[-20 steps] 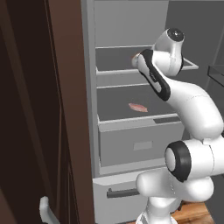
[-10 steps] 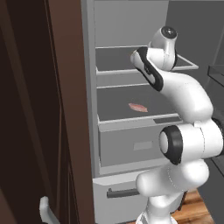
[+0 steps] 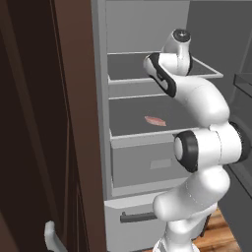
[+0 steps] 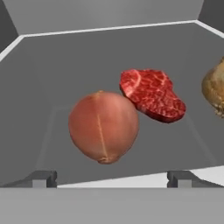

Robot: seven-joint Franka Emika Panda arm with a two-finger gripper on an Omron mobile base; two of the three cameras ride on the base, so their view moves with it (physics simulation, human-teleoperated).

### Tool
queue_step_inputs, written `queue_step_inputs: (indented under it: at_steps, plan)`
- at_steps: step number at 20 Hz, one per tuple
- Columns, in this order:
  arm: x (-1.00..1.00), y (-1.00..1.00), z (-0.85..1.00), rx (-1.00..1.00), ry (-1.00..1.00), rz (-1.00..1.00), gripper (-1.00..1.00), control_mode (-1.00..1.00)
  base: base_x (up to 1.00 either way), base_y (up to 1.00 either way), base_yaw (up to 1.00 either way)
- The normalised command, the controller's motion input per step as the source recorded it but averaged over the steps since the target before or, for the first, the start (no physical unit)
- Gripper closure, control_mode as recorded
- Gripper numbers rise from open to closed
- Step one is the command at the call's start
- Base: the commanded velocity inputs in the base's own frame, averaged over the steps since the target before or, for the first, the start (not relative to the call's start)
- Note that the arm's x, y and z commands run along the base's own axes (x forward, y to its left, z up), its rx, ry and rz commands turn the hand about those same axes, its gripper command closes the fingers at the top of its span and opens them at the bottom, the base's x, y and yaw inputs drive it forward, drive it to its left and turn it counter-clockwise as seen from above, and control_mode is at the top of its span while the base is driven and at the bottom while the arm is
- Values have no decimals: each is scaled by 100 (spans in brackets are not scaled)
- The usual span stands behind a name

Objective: Place one onion and one steak in each tupperware on the nearby counter, to pack two identical lunches.

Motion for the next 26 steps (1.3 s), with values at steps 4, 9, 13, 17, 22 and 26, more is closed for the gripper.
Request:
queue_step_inputs:
  at_steps: [4, 9, 13, 17, 22, 26]
  plan:
    - [25, 0, -39, 0, 0, -3, -100, -100, 0, 0, 0]
    - [51, 0, -26, 0, 0, 0, -100, -100, 0, 0, 0]
    - [49, 0, -3, 0, -4, 0, -100, -100, 0, 0, 0]
    - [34, 0, 0, 0, -2, -1, -100, -100, 0, 0, 0]
    - [23, 0, -20, 0, 0, 0, 100, -100, 0, 0, 0]
    - [1, 0, -1, 0, 0, 0, 100, -100, 0, 0, 0]
